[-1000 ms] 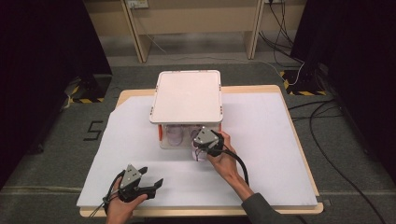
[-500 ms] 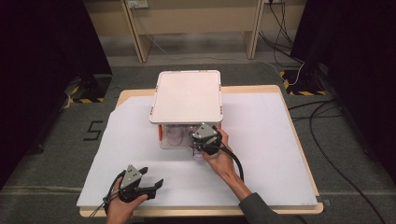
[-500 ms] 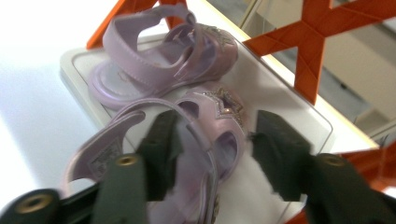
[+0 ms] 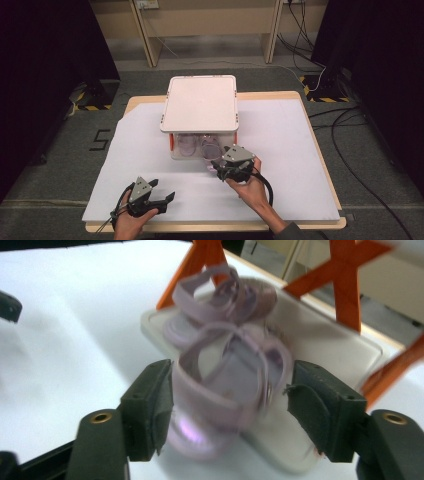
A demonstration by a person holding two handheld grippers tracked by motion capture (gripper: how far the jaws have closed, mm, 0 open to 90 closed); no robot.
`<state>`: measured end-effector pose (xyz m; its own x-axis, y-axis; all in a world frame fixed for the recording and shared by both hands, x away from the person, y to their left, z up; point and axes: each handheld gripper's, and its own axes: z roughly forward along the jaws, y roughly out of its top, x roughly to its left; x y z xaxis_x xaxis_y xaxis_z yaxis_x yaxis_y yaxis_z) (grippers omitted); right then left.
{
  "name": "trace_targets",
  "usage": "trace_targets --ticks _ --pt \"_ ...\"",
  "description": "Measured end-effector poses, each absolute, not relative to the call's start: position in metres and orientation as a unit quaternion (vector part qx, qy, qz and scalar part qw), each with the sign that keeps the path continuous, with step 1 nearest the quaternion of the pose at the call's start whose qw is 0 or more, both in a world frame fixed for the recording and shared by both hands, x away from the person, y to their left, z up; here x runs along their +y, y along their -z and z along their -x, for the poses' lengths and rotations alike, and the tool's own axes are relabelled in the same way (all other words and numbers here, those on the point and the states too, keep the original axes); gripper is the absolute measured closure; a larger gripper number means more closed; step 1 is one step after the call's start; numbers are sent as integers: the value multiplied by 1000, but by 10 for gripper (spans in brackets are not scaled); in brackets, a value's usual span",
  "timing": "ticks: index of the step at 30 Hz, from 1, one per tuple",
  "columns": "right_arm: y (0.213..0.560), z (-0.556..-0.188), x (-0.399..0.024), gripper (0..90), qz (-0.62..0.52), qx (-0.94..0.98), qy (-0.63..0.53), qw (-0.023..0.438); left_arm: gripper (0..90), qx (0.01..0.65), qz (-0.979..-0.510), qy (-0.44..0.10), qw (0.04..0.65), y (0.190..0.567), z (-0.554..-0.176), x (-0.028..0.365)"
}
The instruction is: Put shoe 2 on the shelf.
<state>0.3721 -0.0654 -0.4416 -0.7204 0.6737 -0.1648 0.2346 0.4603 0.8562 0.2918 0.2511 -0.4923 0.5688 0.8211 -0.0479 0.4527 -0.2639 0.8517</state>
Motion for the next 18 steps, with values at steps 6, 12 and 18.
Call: trace_targets --ticks 6,12,18 --pt "464 -369 -65 326 -277 835 -412 238 208 414 -768 -208 442 492 -292 251" --pt "479 -372 -59 347 -280 848 -387 227 208 414 -767 -208 444 492 -292 251" --pt "484 -375 -55 487 -285 854 -377 217 208 414 -768 -208 442 492 -292 250"
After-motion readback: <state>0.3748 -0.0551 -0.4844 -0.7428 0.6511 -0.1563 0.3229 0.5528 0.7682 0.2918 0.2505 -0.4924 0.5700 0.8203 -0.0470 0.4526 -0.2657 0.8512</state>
